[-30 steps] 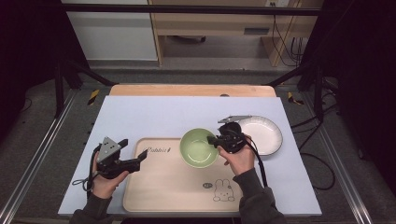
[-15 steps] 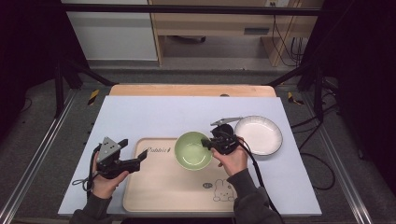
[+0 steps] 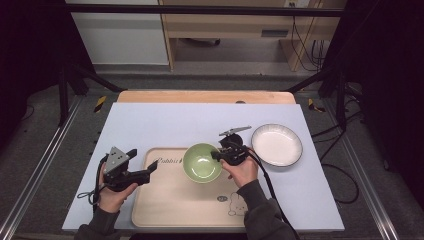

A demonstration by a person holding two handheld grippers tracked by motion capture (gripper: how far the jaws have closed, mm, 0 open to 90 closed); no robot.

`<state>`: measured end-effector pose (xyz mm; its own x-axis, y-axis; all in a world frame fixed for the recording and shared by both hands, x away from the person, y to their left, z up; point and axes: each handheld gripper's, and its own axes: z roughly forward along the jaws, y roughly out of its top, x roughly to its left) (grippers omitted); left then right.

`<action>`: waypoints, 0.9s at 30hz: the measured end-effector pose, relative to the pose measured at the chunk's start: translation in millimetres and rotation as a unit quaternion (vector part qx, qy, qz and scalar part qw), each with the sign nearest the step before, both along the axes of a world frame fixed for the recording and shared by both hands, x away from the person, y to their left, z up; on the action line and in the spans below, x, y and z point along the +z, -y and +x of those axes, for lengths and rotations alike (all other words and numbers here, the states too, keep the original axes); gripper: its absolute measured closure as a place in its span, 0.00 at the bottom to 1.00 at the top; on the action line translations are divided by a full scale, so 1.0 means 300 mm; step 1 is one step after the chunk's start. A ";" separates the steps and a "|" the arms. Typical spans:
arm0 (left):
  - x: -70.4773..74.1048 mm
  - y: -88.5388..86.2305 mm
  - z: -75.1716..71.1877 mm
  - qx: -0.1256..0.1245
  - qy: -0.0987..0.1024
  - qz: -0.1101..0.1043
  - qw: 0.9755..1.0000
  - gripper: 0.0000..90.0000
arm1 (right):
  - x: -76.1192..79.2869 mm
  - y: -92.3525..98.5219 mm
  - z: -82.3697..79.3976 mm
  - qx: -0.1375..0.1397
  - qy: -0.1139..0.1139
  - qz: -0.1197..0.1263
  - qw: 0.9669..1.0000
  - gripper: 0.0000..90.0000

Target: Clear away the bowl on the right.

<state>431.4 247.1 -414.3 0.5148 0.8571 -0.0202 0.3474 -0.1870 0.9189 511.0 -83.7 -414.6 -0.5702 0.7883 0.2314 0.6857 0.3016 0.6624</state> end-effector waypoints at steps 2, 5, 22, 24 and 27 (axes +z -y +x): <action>0.000 0.001 0.000 0.000 0.000 0.000 1.000 0.17 | -0.007 -0.003 0.005 -0.001 -0.002 -0.002 1.000 0.93; 0.000 0.001 0.000 0.000 0.000 0.000 1.000 0.17 | -0.020 -0.007 0.012 -0.001 -0.006 -0.005 1.000 0.93; 0.000 0.000 0.000 0.000 0.000 0.000 1.000 0.17 | -0.063 -0.028 0.029 0.000 -0.025 -0.015 1.000 0.93; 0.000 0.000 0.000 0.000 0.000 0.000 1.000 0.17 | -0.066 -0.030 0.030 0.002 -0.026 -0.016 1.000 0.93; 0.000 0.000 0.000 0.000 0.000 0.000 1.000 0.17 | -0.072 -0.033 0.031 0.002 -0.030 -0.019 0.999 0.93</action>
<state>431.3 247.1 -414.4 0.5146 0.8572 -0.0198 0.3479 -0.1876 0.9186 520.3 -73.9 -436.3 -0.5590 0.7954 0.2344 0.7223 0.3283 0.6086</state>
